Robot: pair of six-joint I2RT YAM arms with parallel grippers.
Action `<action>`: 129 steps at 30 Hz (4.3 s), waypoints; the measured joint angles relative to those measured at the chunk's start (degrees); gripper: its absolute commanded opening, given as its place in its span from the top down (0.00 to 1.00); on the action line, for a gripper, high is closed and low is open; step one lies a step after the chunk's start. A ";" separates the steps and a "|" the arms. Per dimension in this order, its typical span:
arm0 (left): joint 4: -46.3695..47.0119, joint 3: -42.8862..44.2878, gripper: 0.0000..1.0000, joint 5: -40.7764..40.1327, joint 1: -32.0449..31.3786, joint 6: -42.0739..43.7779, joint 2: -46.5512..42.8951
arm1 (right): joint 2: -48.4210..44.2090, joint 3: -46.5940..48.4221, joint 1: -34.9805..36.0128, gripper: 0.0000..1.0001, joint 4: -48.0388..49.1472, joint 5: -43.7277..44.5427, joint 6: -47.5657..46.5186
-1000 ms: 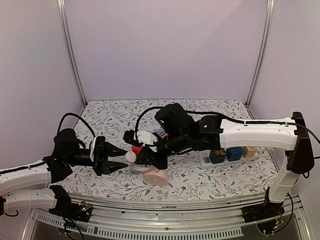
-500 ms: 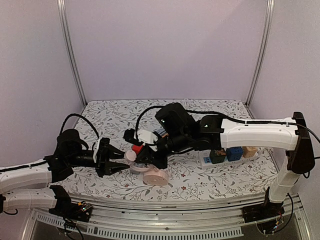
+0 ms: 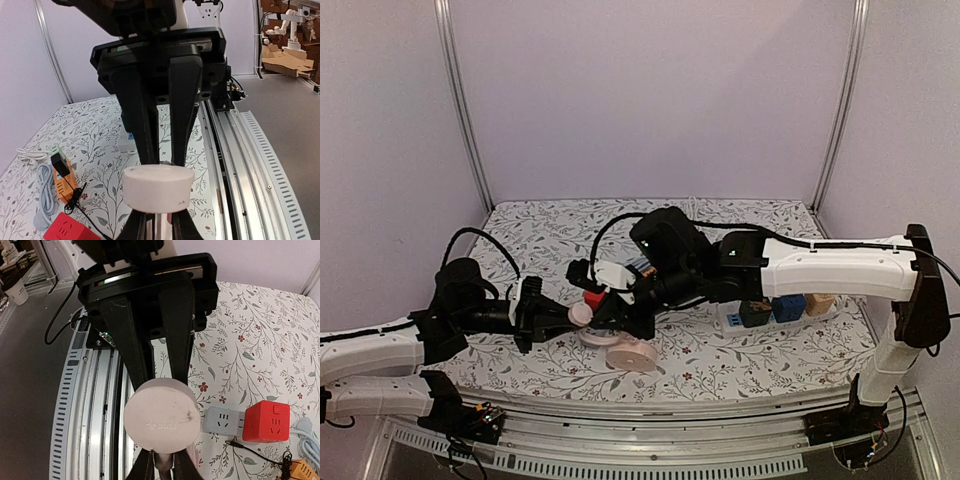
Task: Insert the plug
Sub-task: Adjust the plug, then insert the plug into the socket.
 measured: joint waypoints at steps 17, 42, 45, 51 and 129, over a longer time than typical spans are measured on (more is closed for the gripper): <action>0.26 -0.02 1.00 -0.04 -0.74 0.39 0.00 | 0.76 1.92 0.24 0.48 3.56 -0.68 5.33; -6.32 -0.13 0.16 -7.87 0.15 -7.32 -9.11 | 2.12 8.13 0.46 1.00 -9.75 5.95 8.83; -7.93 -0.33 0.16 -10.34 2.32 -11.41 -12.66 | 0.83 8.17 1.09 1.00 -17.75 9.01 12.26; -6.80 -1.38 0.16 -16.79 4.59 -14.38 -12.85 | -8.57 7.72 2.45 1.00 -37.94 19.21 20.92; 0.42 -7.13 0.15 -40.46 16.83 -3.91 -10.69 | 43.45 50.25 -2.80 1.00 -35.63 15.45 -2.27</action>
